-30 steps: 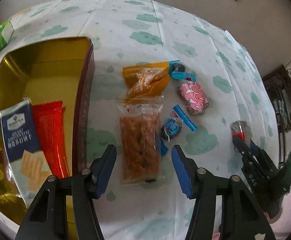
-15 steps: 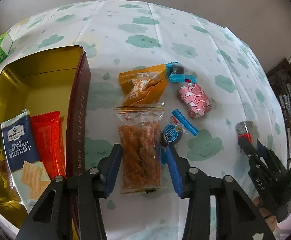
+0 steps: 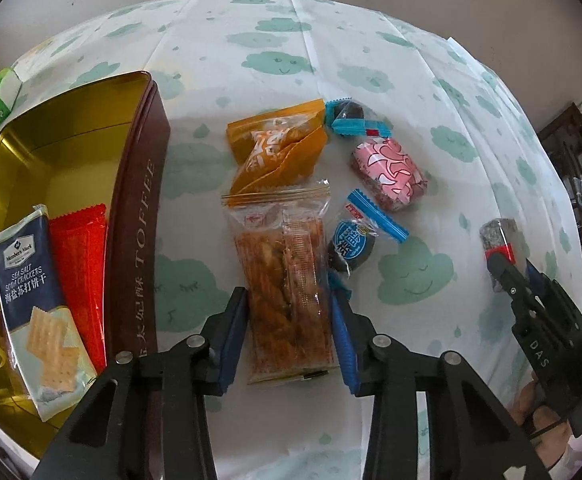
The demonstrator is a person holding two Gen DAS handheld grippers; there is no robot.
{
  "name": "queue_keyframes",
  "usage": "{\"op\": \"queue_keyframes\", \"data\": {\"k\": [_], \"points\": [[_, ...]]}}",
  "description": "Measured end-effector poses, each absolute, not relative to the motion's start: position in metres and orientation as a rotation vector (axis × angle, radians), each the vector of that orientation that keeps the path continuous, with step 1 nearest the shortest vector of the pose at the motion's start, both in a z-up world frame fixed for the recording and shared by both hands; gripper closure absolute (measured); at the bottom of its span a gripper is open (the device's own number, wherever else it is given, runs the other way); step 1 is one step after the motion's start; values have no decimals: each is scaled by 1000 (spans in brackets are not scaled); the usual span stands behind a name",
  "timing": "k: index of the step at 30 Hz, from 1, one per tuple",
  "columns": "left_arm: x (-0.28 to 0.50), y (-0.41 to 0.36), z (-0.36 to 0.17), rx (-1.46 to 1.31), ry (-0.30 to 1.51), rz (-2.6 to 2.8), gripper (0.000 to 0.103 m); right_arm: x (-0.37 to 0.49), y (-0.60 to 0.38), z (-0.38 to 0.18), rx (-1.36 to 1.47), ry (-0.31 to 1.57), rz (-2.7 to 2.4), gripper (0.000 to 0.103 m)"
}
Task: Organize snacks
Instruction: 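Grasp the clear orange snack-stick bag with the left tool while the right tool holds the dark bag, then carry the orange snack-stick bag into the gold tin and open the left tool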
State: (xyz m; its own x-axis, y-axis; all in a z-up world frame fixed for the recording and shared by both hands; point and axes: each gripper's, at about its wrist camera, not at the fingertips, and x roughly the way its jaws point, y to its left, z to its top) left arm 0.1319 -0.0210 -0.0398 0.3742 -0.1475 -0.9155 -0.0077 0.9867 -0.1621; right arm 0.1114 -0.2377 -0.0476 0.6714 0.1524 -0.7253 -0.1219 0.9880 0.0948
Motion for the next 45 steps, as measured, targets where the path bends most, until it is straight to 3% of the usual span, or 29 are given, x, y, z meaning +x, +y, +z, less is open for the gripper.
{"op": "queue_keyframes", "data": {"k": [21, 32, 45], "points": [[102, -6, 2, -89, 1109, -103, 69, 112, -235, -48, 36, 821, 151, 66], [88, 78, 40, -112, 1026, 54, 69, 112, -233, -48, 31, 822, 146, 66], [81, 153, 16, -169, 1070, 196, 69, 113, -231, -49, 3, 825, 132, 66]]}}
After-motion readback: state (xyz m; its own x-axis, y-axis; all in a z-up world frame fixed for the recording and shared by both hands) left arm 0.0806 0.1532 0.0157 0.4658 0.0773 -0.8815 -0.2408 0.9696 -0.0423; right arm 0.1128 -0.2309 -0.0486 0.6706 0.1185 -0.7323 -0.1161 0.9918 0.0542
